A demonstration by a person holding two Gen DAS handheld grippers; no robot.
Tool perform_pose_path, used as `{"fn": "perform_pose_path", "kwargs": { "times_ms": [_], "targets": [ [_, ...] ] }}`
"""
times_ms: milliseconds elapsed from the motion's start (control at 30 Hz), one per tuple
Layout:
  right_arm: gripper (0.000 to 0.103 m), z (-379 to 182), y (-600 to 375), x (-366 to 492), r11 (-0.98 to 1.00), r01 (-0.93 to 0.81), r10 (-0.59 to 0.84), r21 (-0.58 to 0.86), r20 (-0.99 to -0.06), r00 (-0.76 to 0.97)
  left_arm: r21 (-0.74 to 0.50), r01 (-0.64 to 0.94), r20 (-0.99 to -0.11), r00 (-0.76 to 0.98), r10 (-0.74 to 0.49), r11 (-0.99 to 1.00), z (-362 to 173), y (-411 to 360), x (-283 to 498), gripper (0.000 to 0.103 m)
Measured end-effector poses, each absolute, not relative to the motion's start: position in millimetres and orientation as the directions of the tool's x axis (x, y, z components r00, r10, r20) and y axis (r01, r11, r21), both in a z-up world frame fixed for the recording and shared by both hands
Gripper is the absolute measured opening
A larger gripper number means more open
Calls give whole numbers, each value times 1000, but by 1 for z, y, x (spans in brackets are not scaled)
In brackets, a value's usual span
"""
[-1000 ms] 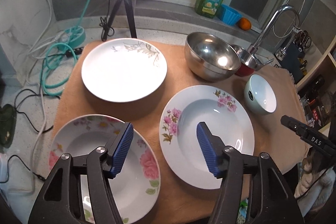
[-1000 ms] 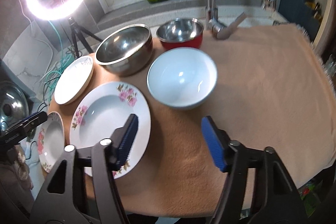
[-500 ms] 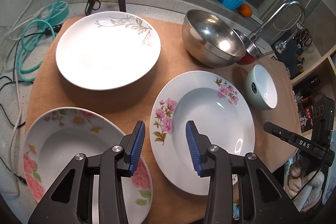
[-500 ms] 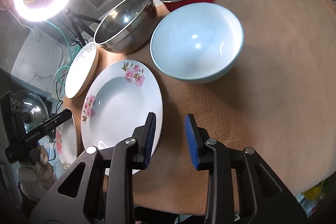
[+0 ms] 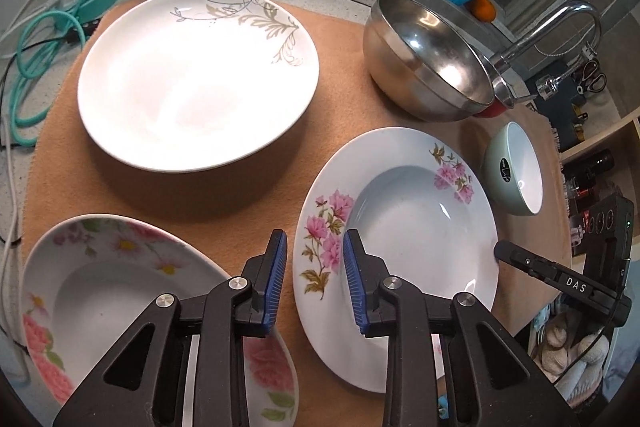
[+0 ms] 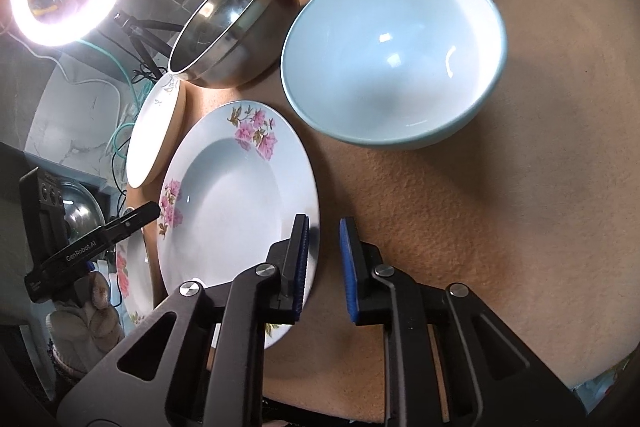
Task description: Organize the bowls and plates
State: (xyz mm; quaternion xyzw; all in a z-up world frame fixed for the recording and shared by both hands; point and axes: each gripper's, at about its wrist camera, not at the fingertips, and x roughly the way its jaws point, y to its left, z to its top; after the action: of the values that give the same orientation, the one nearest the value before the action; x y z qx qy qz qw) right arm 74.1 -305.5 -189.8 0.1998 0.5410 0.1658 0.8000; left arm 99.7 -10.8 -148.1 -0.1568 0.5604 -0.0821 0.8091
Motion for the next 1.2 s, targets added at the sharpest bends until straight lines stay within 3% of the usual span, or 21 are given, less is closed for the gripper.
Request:
{"fn": "perform_pose_path", "kwargs": {
  "times_ms": [400, 1200],
  "targets": [
    [11, -195, -304, 81, 831, -48, 538, 554, -780, 320, -365, -44, -885, 329, -331, 930, -156, -9, 103, 21],
    [11, -197, -298, 80, 843, -49, 524, 536, -798, 299, -324, 6, -896, 318, -310, 946, -152, -25, 99, 21]
  ]
}}
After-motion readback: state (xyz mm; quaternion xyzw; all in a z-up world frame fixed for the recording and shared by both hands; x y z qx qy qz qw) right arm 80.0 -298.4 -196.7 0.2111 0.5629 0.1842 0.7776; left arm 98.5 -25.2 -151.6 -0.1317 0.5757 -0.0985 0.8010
